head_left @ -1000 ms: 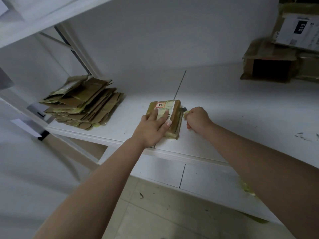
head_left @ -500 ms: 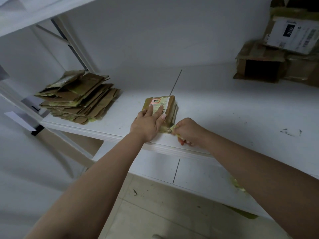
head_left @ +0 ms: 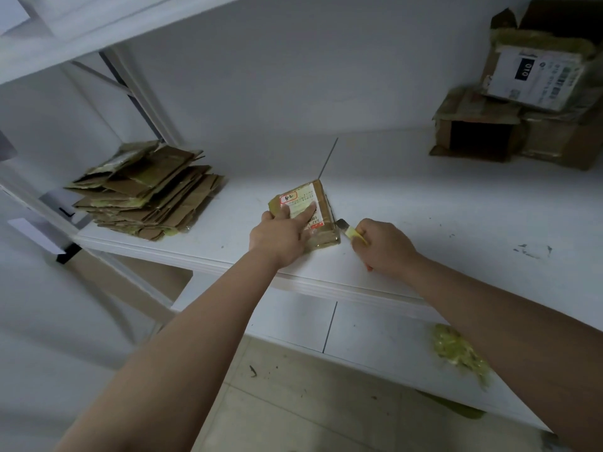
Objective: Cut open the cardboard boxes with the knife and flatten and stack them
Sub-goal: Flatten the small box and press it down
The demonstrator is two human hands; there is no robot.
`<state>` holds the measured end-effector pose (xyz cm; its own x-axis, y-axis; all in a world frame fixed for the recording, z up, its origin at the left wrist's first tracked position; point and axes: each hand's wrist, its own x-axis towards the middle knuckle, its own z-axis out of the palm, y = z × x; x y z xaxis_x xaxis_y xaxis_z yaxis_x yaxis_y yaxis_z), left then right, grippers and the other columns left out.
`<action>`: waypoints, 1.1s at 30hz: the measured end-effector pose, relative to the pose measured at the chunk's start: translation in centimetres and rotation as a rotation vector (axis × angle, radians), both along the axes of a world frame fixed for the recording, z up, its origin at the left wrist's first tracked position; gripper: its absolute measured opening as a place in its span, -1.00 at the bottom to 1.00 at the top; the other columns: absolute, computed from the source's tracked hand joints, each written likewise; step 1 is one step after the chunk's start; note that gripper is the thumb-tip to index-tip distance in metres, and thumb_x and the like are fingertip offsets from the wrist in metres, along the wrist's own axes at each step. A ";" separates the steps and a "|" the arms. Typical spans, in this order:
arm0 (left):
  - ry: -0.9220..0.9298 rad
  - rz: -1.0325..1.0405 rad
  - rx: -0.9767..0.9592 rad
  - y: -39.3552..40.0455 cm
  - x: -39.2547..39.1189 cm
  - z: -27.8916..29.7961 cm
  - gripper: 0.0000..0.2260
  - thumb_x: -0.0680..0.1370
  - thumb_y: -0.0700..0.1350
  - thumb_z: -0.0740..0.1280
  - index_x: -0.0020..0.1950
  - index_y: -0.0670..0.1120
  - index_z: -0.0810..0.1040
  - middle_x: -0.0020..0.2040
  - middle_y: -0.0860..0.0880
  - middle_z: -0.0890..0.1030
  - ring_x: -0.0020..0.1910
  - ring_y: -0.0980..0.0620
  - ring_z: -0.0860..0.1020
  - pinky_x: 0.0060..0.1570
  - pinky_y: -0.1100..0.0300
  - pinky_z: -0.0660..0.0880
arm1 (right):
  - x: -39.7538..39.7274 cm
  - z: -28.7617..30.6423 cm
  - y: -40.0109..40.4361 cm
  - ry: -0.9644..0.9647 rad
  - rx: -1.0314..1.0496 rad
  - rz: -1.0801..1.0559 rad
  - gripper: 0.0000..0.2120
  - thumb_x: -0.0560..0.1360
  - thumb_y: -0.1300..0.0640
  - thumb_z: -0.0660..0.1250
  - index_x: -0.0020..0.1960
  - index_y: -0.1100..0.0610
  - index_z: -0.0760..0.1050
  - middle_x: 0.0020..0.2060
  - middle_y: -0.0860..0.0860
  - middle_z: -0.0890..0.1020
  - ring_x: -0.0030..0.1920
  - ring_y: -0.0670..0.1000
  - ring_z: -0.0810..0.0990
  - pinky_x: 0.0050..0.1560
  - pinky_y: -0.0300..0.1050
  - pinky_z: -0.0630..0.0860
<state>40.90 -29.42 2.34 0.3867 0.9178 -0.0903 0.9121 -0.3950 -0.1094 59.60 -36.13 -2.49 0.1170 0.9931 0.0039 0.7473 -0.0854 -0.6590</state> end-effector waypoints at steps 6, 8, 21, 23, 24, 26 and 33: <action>0.056 0.025 -0.048 1.3 1.7 0.2 -0.55 0.65 0.18 -0.05 0.53 0.29 -0.07 0.53 -0.11 0.16 0.40 -0.22 0.21 0.17 -0.10 0.39 | -0.2 -1.4 -0.4 -0.281 0.164 0.049 -0.80 0.61 0.03 0.09 0.03 0.18 0.31 -0.44 -0.07 0.33 -0.38 0.11 0.41 -0.35 -0.11 0.31; 0.067 0.022 -0.054 1.7 1.7 0.1 -0.55 0.65 0.18 -0.06 0.53 0.30 -0.08 0.54 -0.12 0.15 0.42 -0.22 0.20 0.19 -0.10 0.39 | -0.2 -1.5 -0.4 -0.301 0.173 0.065 -0.80 0.61 0.03 0.09 0.03 0.18 0.31 -0.44 -0.06 0.34 -0.39 0.12 0.42 -0.36 -0.09 0.33; 0.074 -0.022 -0.023 2.4 1.4 -0.3 -0.56 0.66 0.15 -0.05 0.54 0.28 -0.06 0.51 -0.12 0.20 0.37 -0.21 0.26 0.15 -0.09 0.41 | -1.0 -1.4 0.2 -0.544 0.229 0.102 -0.76 0.61 0.10 0.05 0.18 0.22 0.29 -0.24 0.13 0.63 -0.32 0.24 0.57 -0.36 -0.12 0.25; 0.076 -0.032 -0.021 2.6 1.2 -0.4 -0.56 0.66 0.14 -0.05 0.54 0.28 -0.05 0.50 -0.11 0.21 0.36 -0.21 0.26 0.14 -0.08 0.42 | -1.0 -1.3 0.5 -0.613 0.179 0.120 -0.75 0.60 0.12 0.05 0.23 0.19 0.25 -0.21 0.09 0.63 -0.31 0.20 0.55 -0.36 -0.13 0.25; 0.080 -0.038 -0.020 2.8 1.2 -0.4 -0.56 0.66 0.14 -0.05 0.54 0.29 -0.06 0.51 -0.11 0.21 0.36 -0.20 0.26 0.13 -0.07 0.42 | -0.9 -1.2 0.7 -0.631 0.158 0.127 -0.75 0.60 0.14 0.06 0.25 0.18 0.23 -0.20 0.09 0.63 -0.32 0.19 0.53 -0.36 -0.13 0.25; 0.092 -0.046 -0.019 3.1 1.0 -0.4 -0.57 0.66 0.14 -0.06 0.53 0.30 -0.07 0.52 -0.11 0.20 0.37 -0.20 0.26 0.12 -0.07 0.42 | -0.8 -1.1 1.0 -0.643 0.130 0.143 -0.73 0.58 0.18 0.07 0.27 0.17 0.21 -0.18 0.09 0.63 -0.29 0.19 0.54 -0.33 -0.12 0.27; 0.117 -0.070 -0.015 3.7 0.9 -0.5 -0.57 0.68 0.11 -0.04 0.53 0.31 -0.08 0.52 -0.10 0.21 0.34 -0.19 0.28 0.05 -0.04 0.42 | -0.7 -1.1 1.0 -0.627 0.089 0.187 -0.66 0.55 0.24 0.08 0.32 0.19 0.19 -0.08 0.13 0.63 -0.15 0.20 0.60 -0.28 -0.09 0.27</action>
